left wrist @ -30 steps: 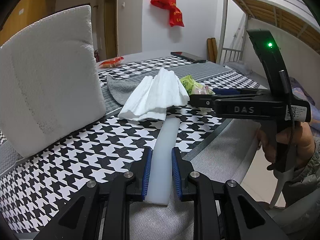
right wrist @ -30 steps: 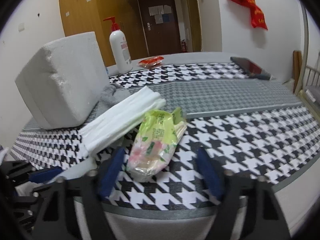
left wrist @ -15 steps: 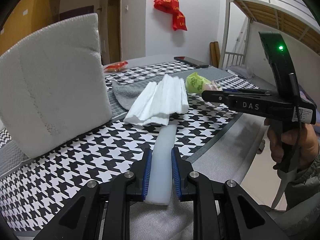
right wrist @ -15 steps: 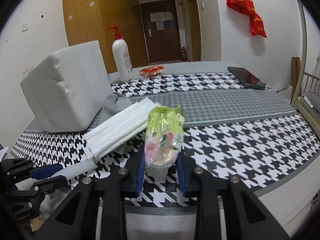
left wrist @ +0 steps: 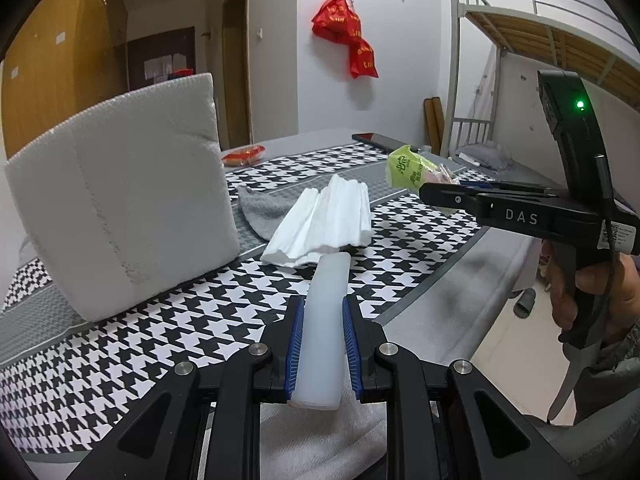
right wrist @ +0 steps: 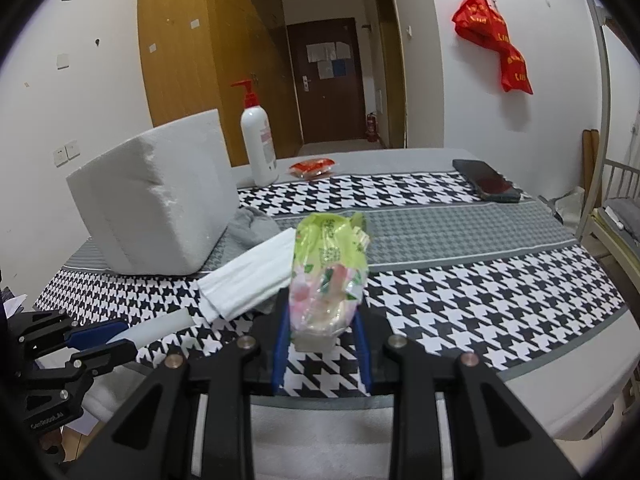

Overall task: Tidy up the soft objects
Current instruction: 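Lift the foam stick with the left tool while the right tool grasps the green snack bag, then carry the foam stick and green snack bag over the white foam box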

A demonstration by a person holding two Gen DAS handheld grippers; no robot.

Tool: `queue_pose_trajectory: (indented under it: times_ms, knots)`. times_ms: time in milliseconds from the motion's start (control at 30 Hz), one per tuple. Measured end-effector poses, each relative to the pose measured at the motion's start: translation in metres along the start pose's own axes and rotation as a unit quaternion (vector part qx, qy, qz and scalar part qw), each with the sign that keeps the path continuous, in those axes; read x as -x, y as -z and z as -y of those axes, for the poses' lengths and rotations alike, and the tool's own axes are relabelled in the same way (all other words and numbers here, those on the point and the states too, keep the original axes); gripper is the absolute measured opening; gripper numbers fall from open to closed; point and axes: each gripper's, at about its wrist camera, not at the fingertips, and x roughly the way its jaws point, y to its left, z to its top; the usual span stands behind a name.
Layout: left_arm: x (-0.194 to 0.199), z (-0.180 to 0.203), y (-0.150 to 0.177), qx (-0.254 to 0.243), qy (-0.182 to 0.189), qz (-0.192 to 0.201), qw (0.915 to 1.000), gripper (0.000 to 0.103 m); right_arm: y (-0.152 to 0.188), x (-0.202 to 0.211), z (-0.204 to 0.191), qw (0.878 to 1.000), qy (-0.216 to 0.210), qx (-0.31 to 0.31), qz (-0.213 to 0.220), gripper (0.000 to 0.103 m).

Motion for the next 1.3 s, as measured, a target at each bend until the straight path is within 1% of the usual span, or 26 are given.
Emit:
queue_pose_trajectory:
  times_ms: [233, 300, 800, 1200, 1300]
  knots:
    - [0.01, 0.002, -0.001, -0.002, -0.006, 0.011, 0.9999, 0.022, -0.002, 0.012, -0.004, 1.0, -0.001, 0.006, 0.013, 0.033]
    - [0.013, 0.003, -0.002, -0.001, -0.003, 0.015, 0.9999, 0.022, -0.002, 0.014, -0.005, 1.0, -0.003, 0.007, 0.015, 0.033]
    - [0.033, 0.004, -0.005, -0.001, -0.026, 0.039, 0.9989, 0.022, -0.003, 0.031, -0.015, 0.999, -0.016, 0.02, 0.035, 0.033]
    - [0.052, -0.003, -0.014, 0.003, -0.044, 0.069, 0.9967, 0.022, -0.01, 0.043, -0.026, 0.998, -0.029, 0.032, 0.055, 0.033]
    - [0.055, -0.003, -0.019, 0.002, -0.048, 0.078, 0.9958, 0.022, -0.012, 0.045, -0.028, 0.997, -0.038, 0.032, 0.059, 0.033]
